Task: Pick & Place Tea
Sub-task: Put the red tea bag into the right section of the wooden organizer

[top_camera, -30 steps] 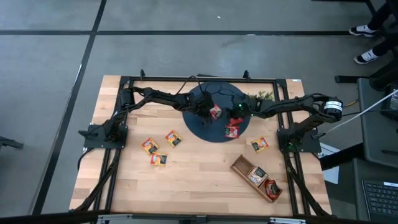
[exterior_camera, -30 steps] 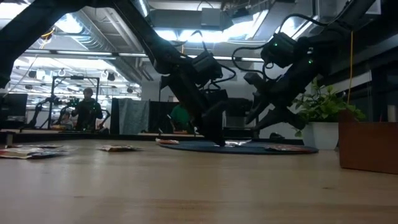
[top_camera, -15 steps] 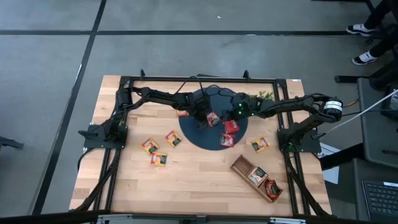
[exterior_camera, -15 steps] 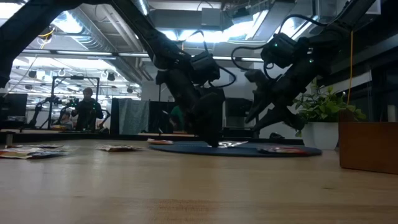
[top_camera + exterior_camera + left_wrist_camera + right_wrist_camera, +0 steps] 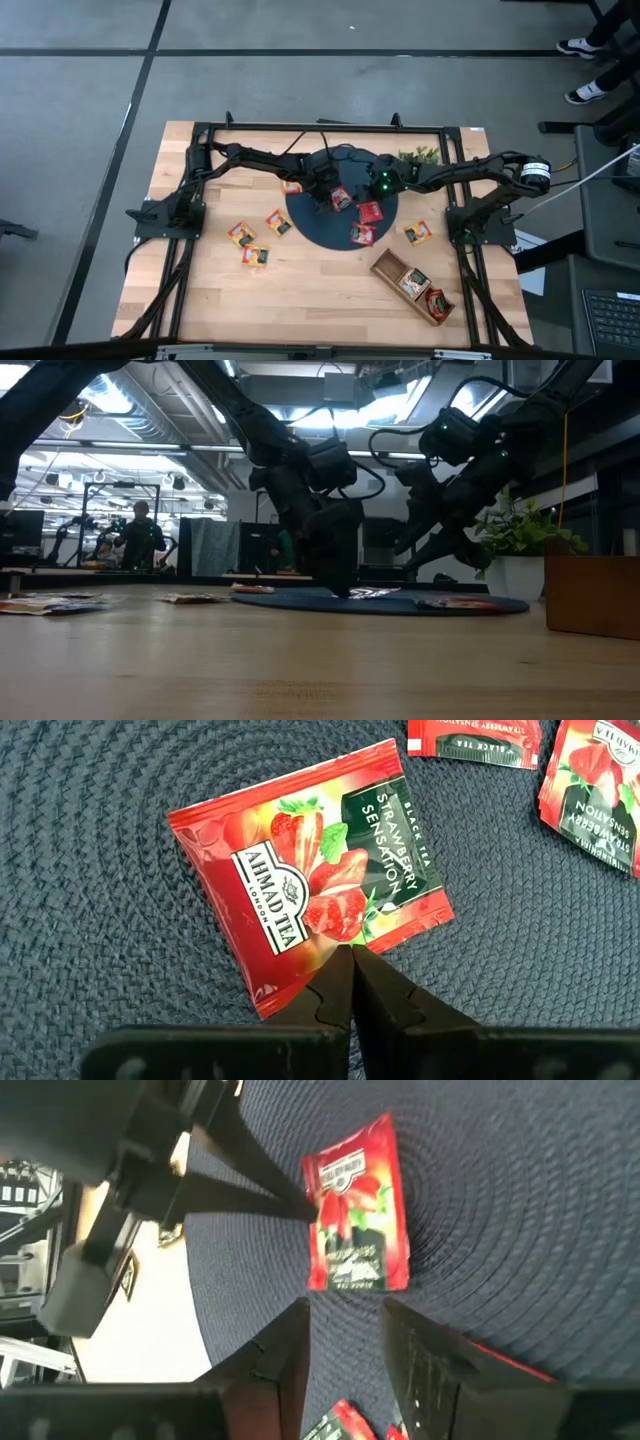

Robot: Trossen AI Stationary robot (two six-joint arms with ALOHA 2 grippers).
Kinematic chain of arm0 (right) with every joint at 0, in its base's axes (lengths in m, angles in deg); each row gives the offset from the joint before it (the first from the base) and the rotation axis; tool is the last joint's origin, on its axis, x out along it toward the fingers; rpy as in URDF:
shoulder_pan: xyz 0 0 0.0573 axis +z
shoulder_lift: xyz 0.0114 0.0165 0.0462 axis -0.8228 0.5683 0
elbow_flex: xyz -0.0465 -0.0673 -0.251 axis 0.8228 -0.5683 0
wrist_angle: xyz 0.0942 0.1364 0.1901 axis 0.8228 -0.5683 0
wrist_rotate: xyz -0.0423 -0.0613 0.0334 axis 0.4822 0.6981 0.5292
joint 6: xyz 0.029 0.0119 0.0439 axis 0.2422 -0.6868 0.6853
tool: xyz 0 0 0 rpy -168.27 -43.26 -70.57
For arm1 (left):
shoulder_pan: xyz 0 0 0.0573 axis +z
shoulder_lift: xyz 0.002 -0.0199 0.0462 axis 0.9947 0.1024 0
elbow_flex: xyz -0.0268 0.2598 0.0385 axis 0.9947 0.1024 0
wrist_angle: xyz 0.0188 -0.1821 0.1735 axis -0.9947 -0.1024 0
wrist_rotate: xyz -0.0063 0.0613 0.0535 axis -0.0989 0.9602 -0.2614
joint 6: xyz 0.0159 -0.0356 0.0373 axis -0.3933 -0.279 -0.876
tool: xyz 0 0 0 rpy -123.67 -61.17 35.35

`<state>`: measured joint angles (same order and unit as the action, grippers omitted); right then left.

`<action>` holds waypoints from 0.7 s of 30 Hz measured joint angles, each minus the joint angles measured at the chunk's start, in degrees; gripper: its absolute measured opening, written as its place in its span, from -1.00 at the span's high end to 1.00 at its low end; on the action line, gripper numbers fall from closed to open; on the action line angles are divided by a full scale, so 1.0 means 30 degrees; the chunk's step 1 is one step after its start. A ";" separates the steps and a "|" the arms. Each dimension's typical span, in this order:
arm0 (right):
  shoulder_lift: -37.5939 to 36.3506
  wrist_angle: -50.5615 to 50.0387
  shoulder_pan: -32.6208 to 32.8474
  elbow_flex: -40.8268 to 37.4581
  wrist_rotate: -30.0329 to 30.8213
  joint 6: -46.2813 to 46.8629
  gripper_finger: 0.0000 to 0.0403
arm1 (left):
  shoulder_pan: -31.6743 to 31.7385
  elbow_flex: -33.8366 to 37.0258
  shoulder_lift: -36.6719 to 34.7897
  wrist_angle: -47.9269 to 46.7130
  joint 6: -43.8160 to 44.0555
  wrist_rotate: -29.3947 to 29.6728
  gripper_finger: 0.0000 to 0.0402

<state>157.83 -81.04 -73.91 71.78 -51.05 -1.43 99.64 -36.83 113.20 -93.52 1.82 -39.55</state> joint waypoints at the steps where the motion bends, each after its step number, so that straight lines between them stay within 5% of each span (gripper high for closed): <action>1: 0.0000 -0.0115 0.0006 0.0000 0.0024 -0.0008 0.38 | -0.0085 0.0000 0.0000 0.0019 0.0016 0.0059 0.98; 21: 0.2855 0.2012 0.0013 0.0023 -0.0421 0.0036 0.38 | -0.0206 0.0034 0.0000 0.0462 0.1239 -0.0164 0.99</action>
<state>166.40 -75.00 -73.87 71.85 -52.32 -1.32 99.02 -36.73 113.20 -92.13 5.53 -40.04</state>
